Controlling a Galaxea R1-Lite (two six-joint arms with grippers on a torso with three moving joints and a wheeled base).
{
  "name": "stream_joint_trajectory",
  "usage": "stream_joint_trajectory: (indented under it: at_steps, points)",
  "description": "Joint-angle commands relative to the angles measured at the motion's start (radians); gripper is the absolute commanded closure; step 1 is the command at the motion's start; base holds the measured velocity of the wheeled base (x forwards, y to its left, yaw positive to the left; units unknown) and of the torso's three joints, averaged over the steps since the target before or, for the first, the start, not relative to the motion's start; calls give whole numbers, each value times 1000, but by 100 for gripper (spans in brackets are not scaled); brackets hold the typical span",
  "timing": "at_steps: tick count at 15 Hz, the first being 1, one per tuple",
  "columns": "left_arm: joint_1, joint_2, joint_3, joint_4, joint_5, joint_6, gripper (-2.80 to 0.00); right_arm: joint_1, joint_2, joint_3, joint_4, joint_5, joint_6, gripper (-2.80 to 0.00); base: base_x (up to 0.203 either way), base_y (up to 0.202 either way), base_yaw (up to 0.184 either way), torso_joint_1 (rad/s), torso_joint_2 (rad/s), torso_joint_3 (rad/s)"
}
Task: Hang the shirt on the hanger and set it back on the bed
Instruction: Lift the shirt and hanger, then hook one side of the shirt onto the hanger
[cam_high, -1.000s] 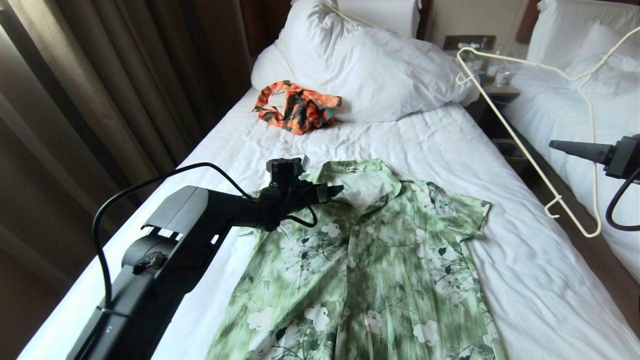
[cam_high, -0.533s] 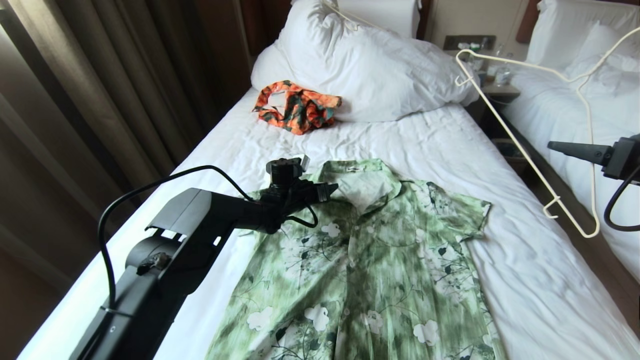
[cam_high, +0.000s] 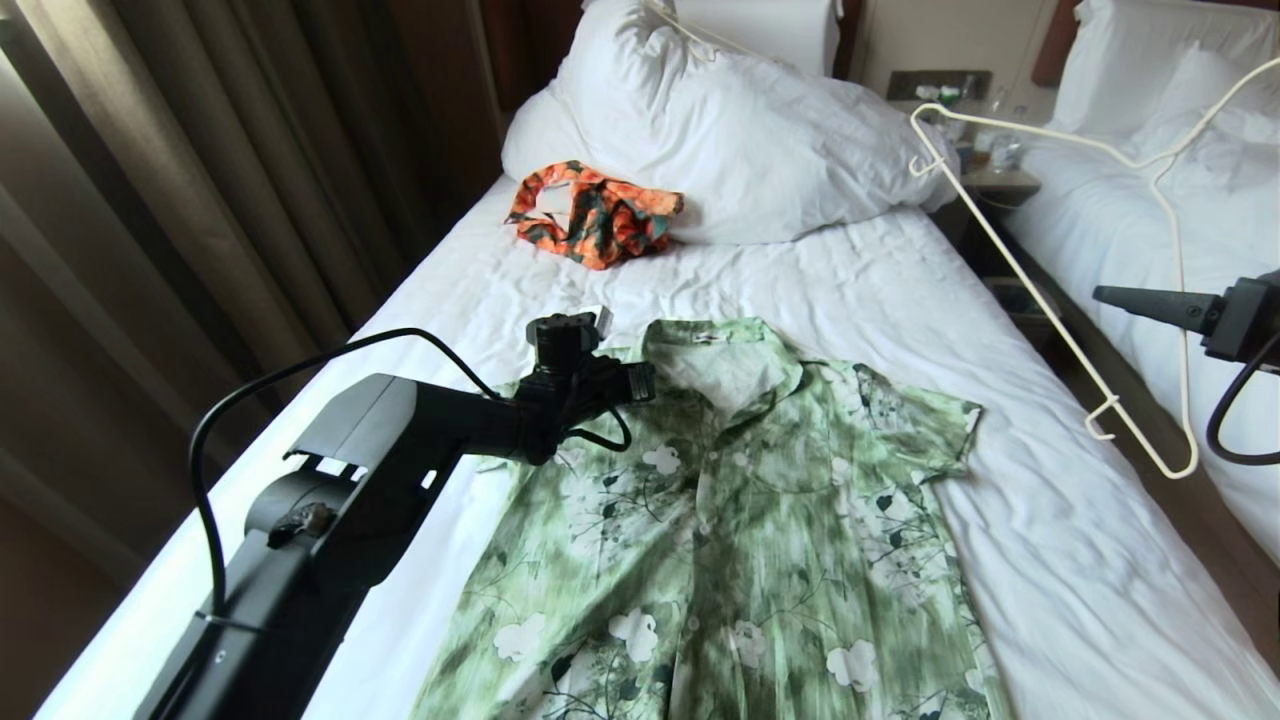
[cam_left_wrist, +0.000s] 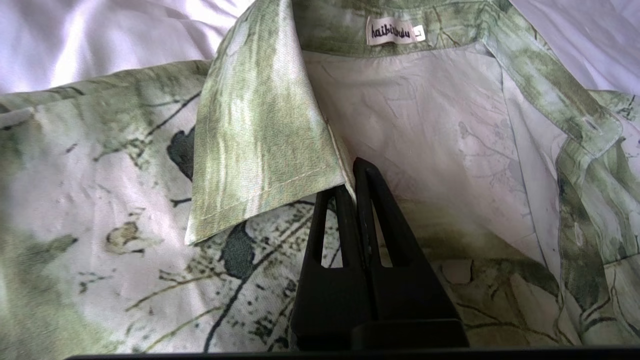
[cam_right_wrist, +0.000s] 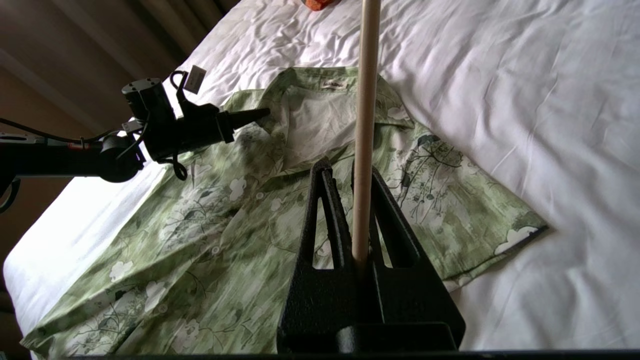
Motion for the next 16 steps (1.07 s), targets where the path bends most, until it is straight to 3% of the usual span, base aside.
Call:
stream_joint_trajectory:
  at_steps: [1,5,10,14,16]
  points:
    - [1,-44,12,3,16,-5,0,6,-1,10,-3,7,0,0,0,0,0,0,0,0]
    - [0,-216,154,33,72,-9,0,26,11,11,-3,10,1,0,0,0,0,0,0,0]
    - [-4,-484,383,62,78,-22,0,61,23,14,-3,12,-11,0,0,0,0,0,0,0]
    - [-6,-652,460,197,72,-57,0,126,24,43,-3,10,-61,0,0,0,0,0,0,0]
    - [-7,-688,488,212,66,-60,0,168,25,62,-3,9,-99,0,0,0,0,0,0,0]
